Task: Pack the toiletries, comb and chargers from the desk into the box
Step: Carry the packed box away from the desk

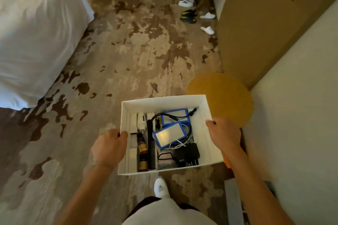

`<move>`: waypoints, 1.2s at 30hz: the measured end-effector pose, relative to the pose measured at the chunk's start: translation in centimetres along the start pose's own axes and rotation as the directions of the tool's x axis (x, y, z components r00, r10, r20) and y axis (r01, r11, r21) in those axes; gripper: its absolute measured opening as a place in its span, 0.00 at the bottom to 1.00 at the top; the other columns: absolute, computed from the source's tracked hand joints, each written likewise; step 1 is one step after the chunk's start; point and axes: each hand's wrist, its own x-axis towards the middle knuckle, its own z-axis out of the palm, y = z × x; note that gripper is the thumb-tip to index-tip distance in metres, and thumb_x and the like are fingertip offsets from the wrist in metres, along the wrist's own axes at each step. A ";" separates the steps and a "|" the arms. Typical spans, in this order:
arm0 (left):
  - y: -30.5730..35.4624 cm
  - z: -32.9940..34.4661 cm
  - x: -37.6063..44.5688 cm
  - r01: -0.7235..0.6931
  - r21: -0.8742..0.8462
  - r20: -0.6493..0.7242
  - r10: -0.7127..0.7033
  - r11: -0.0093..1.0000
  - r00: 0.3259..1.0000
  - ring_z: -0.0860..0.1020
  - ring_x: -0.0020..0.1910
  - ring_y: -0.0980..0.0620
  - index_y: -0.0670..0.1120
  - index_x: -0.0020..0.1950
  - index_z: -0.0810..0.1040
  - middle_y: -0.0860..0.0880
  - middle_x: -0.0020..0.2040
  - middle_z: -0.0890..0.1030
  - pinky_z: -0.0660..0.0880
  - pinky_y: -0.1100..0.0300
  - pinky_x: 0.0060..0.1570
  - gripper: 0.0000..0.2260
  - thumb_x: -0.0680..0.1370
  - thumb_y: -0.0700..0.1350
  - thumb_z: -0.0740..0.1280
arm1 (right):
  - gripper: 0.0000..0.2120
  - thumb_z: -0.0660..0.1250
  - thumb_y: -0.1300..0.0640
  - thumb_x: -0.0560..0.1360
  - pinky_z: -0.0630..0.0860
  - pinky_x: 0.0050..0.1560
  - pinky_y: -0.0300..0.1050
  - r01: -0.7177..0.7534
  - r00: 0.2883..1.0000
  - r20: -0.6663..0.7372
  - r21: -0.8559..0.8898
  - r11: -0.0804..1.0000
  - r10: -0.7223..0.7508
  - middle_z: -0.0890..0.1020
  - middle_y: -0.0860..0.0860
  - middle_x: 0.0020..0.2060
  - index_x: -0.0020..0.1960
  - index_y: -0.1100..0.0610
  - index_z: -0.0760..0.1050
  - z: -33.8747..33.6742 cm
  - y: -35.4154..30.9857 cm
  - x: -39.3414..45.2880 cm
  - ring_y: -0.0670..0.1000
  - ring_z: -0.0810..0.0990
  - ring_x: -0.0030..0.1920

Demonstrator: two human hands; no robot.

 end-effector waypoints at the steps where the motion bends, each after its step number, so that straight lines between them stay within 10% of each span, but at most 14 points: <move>1: 1.0 0.5 0.6 -0.013 0.006 0.001 0.013 1.000 1.000 0.76 0.24 0.53 0.49 0.30 0.76 0.52 0.24 0.76 0.68 0.63 0.24 0.18 0.79 0.52 0.62 | 0.20 0.63 0.50 0.81 0.63 0.30 0.43 -0.021 1.000 0.012 0.027 0.999 0.021 0.74 0.52 0.27 0.31 0.55 0.70 -0.4 0.6 0.5 0.50 0.71 0.28; 11: 13.0 5.7 4.5 -0.141 0.001 0.132 0.140 0.990 0.981 0.78 0.31 0.45 0.47 0.33 0.76 0.47 0.30 0.78 0.79 0.53 0.37 0.17 0.80 0.51 0.61 | 0.21 0.62 0.50 0.81 0.66 0.32 0.45 -0.215 0.973 -0.085 0.013 0.976 0.216 0.74 0.52 0.28 0.30 0.55 0.70 -5.0 7.7 6.2 0.50 0.71 0.29; 17: 20.0 10.8 7.4 -0.189 0.020 0.177 0.182 0.982 0.967 0.76 0.30 0.47 0.46 0.31 0.74 0.47 0.30 0.77 0.70 0.57 0.33 0.17 0.79 0.49 0.62 | 0.21 0.62 0.49 0.81 0.62 0.28 0.41 -0.285 0.954 -0.093 0.027 0.958 0.286 0.74 0.50 0.28 0.30 0.52 0.67 -6.3 13.9 11.4 0.46 0.70 0.27; 36: 34.6 31.0 17.5 -0.134 0.323 0.319 0.026 0.937 0.948 0.76 0.36 0.46 0.46 0.38 0.75 0.48 0.34 0.76 0.70 0.56 0.36 0.16 0.81 0.52 0.60 | 0.23 0.63 0.51 0.81 0.62 0.28 0.42 -0.290 0.956 0.065 0.057 0.955 0.286 0.70 0.49 0.25 0.28 0.52 0.65 -1.5 30.2 33.5 0.47 0.68 0.26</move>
